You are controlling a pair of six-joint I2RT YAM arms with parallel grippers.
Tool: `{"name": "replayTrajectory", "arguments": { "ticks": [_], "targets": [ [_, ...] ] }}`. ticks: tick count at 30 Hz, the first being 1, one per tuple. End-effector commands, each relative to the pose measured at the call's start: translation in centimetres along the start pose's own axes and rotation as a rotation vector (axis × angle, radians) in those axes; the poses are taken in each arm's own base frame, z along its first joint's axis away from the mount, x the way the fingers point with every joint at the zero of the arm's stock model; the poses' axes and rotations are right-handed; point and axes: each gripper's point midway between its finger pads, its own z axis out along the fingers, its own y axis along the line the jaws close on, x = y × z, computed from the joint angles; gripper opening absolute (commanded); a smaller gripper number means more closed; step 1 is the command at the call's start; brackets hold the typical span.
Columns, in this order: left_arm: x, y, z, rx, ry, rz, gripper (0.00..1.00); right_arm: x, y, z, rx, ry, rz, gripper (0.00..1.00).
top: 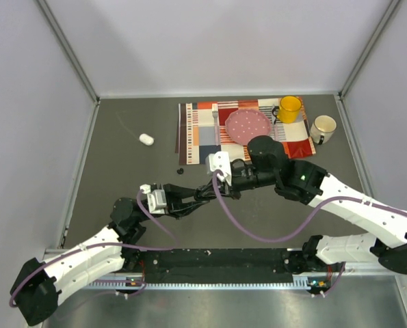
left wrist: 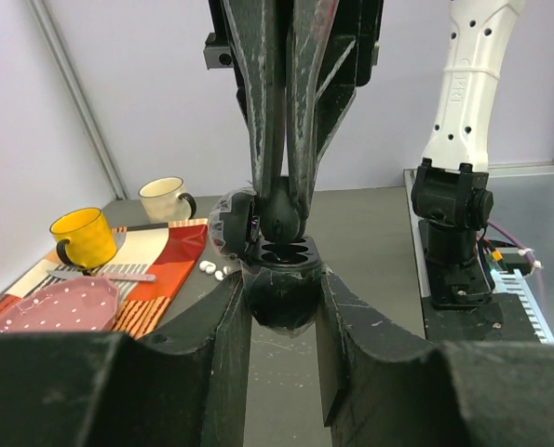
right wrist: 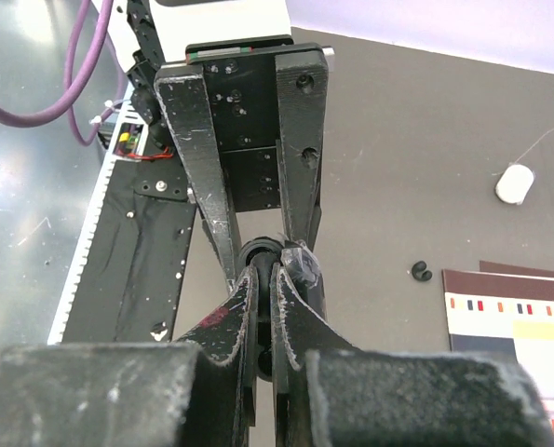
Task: Insert the wireless bluetooth earbuds into the charging case
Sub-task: Place the earbud in the charging case.
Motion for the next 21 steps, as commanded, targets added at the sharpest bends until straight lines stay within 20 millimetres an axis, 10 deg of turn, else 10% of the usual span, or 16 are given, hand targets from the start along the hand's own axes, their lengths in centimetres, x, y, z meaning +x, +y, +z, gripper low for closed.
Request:
{"name": "replayTrajectory", "arguments": {
  "ticks": [1, 21],
  "targets": [
    [-3.0, 0.0, 0.6, 0.021, -0.078, 0.049, 0.0, 0.4, -0.5, 0.9, 0.016, 0.002, -0.043, 0.0],
    [-3.2, 0.0, 0.3, 0.008, -0.092, 0.057, 0.0, 2.3, -1.1, 1.9, 0.048, 0.069, -0.038, 0.15]
  ]
}}
